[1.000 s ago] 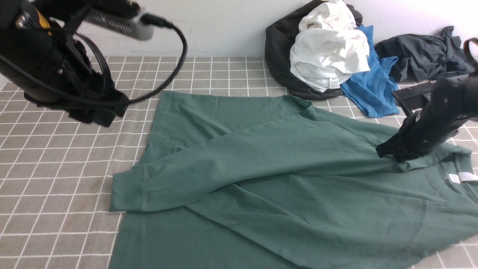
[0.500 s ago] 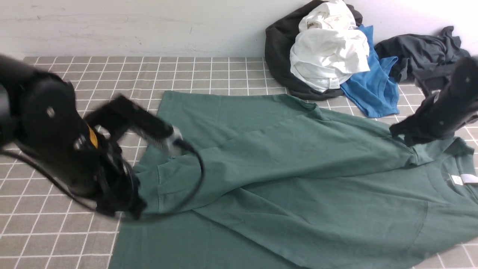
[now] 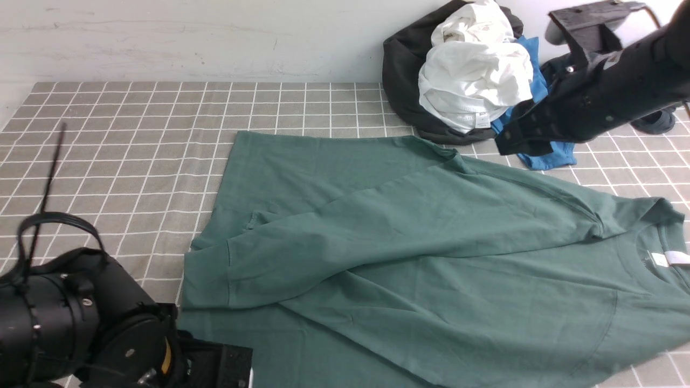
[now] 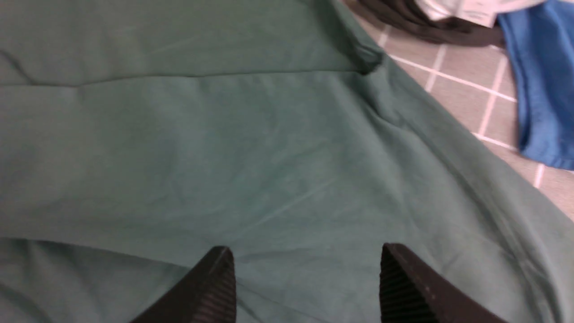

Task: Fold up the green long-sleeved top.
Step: Use both arms simultaneously to clamp the lower edge of the clothing fabric

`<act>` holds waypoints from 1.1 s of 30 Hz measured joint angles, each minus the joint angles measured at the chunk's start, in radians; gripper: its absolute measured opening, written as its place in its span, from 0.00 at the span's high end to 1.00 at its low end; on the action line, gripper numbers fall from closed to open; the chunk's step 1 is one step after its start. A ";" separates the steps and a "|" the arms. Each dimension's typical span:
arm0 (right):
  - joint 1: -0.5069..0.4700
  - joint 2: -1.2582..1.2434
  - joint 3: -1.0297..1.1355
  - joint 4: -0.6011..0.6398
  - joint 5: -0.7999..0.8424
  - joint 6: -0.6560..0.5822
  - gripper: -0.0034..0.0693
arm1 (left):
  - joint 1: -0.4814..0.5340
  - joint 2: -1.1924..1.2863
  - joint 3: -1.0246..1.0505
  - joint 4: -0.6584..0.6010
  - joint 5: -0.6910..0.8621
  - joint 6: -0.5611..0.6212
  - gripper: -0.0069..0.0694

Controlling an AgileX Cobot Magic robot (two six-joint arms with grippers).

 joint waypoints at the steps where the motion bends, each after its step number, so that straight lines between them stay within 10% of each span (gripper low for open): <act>1: 0.006 0.000 0.000 0.001 0.006 -0.001 0.39 | 0.000 0.019 0.000 0.000 -0.010 0.006 0.25; 17: 0.021 -0.051 0.000 0.019 0.043 -0.012 0.47 | -0.002 0.115 -0.011 -0.039 0.023 0.090 0.74; 21: 0.021 -0.116 0.001 0.044 0.079 -0.086 0.61 | -0.002 0.082 -0.021 -0.034 0.018 -0.084 0.90; 33: 0.021 -0.362 0.163 0.010 0.156 -0.469 0.97 | 0.015 -0.190 -0.045 0.084 0.091 -0.514 0.92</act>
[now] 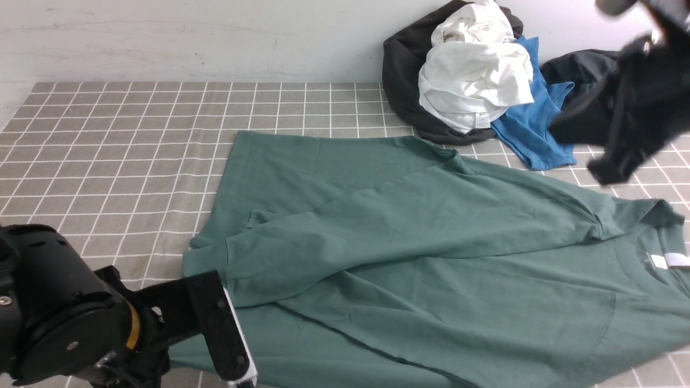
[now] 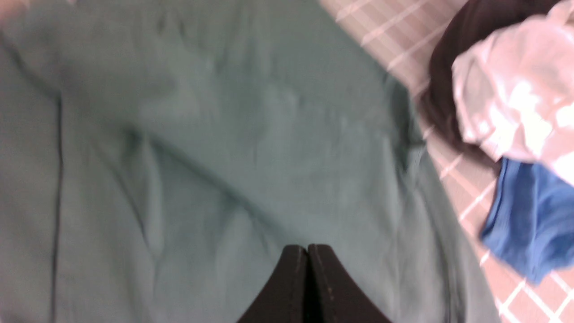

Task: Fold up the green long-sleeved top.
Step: Use both arms simultaneously to clamp the lower edge of the clothing fabric

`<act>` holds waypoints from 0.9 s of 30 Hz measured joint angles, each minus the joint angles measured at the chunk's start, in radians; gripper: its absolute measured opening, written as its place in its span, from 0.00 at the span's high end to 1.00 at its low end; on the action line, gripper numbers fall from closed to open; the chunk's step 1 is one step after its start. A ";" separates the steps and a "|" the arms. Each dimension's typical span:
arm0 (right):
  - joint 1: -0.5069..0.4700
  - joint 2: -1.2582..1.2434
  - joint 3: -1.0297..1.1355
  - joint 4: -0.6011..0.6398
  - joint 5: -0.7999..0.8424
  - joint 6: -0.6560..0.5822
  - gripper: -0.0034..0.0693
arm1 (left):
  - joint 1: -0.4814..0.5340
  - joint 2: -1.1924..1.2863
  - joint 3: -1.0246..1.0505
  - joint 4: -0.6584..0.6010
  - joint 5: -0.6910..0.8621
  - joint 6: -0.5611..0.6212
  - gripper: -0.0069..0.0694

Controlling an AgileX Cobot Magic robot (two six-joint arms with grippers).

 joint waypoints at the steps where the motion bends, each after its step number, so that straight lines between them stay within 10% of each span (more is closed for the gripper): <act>1: 0.000 0.009 0.097 -0.061 -0.002 -0.025 0.97 | 0.029 -0.018 0.000 0.011 0.000 -0.052 0.92; 17: -0.023 0.160 0.685 -0.717 -0.465 0.038 0.38 | 0.104 -0.029 0.000 -0.033 -0.022 -0.125 0.91; 23: -0.033 0.195 0.692 -0.846 -0.527 0.175 0.52 | 0.105 -0.029 0.000 -0.057 -0.022 -0.126 0.91; 27: -0.033 0.191 0.679 -0.880 -0.503 0.299 0.85 | 0.105 -0.030 -0.013 -0.112 0.024 -0.120 0.90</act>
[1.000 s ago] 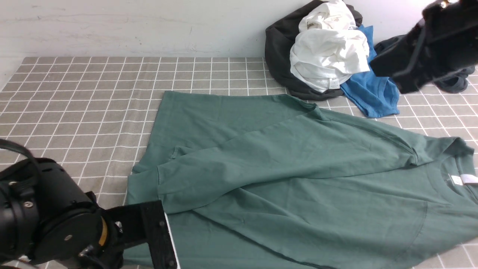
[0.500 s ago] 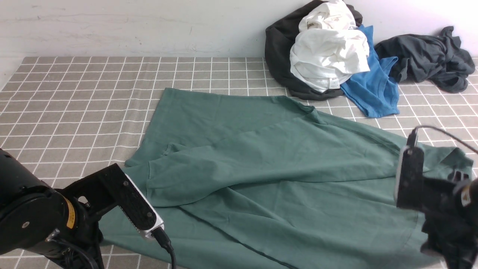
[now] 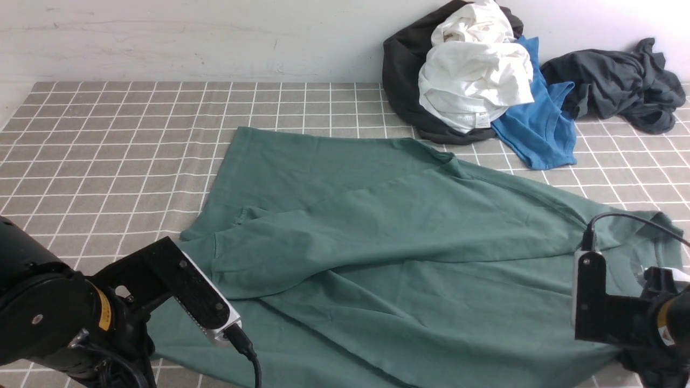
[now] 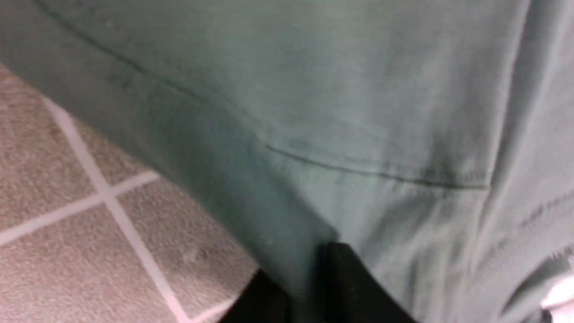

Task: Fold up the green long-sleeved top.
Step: Use both arms simultaneously to clamp the lower edge of the clothing fabric, then use both arms to drag the lower edge of the fabric forward and fold it over the upper edge

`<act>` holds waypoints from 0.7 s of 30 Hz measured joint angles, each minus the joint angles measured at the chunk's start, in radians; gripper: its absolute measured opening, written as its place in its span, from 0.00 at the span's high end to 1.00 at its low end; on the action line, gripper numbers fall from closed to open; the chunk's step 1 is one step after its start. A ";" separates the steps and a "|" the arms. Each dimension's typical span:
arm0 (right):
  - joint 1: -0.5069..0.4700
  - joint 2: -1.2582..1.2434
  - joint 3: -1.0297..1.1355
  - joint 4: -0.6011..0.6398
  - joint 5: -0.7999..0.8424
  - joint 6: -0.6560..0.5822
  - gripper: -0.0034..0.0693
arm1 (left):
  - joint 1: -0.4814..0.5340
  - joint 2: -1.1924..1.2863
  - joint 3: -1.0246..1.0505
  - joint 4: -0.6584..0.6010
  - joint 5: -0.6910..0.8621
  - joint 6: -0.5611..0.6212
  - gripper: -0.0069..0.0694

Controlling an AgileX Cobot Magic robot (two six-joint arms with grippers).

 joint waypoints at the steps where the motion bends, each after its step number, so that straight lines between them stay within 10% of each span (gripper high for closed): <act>1: 0.000 -0.017 -0.011 -0.002 0.022 0.025 0.90 | 0.002 -0.003 -0.014 -0.016 0.031 0.006 0.90; 21: -0.076 0.380 -0.811 0.165 0.209 0.158 0.94 | 0.300 0.717 -1.039 -0.148 0.082 0.070 0.89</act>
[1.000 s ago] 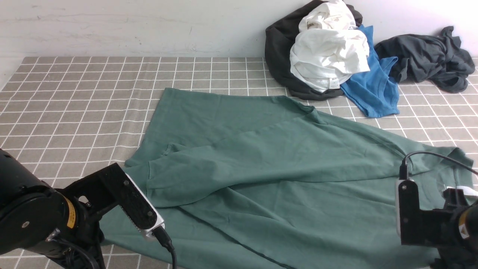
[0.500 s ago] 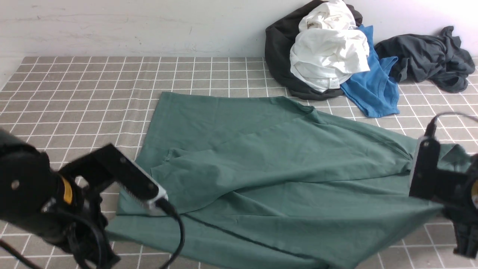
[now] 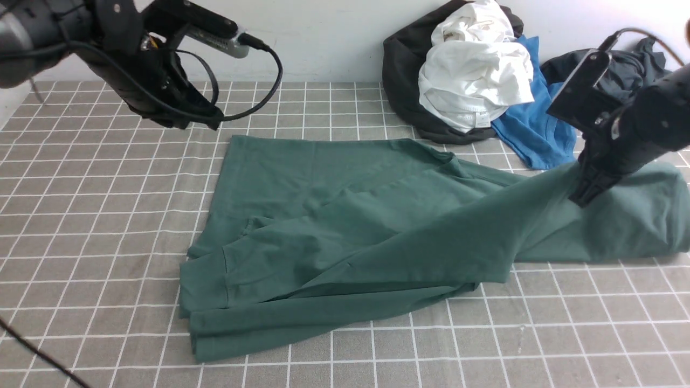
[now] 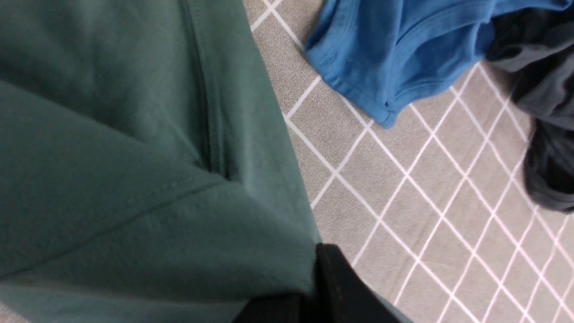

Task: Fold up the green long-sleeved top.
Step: Use both arms to drag the lower edge of the fabric forward and fold it over the upper edge

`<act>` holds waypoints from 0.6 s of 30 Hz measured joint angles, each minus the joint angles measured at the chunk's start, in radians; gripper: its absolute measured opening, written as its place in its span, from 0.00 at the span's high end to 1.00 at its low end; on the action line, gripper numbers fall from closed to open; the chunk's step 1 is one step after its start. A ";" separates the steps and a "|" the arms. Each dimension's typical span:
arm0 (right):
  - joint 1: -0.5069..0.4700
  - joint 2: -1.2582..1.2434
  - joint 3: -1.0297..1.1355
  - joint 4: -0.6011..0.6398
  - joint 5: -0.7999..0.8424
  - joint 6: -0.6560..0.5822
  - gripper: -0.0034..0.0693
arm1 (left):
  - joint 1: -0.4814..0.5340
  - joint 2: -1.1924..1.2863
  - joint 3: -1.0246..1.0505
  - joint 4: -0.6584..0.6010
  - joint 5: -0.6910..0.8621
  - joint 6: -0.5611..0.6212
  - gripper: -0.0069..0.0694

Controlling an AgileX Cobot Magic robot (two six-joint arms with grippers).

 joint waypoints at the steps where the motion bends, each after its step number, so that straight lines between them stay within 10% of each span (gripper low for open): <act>1: 0.000 0.033 -0.035 0.022 0.062 0.000 0.94 | -0.003 0.042 -0.035 -0.019 0.090 0.030 0.89; 10: -0.003 0.033 -0.050 0.308 0.289 -0.055 0.94 | -0.086 -0.055 0.228 -0.210 0.256 0.137 0.88; 18: -0.003 -0.011 0.031 0.448 0.249 -0.140 0.94 | -0.206 -0.303 0.638 -0.092 -0.065 0.280 0.70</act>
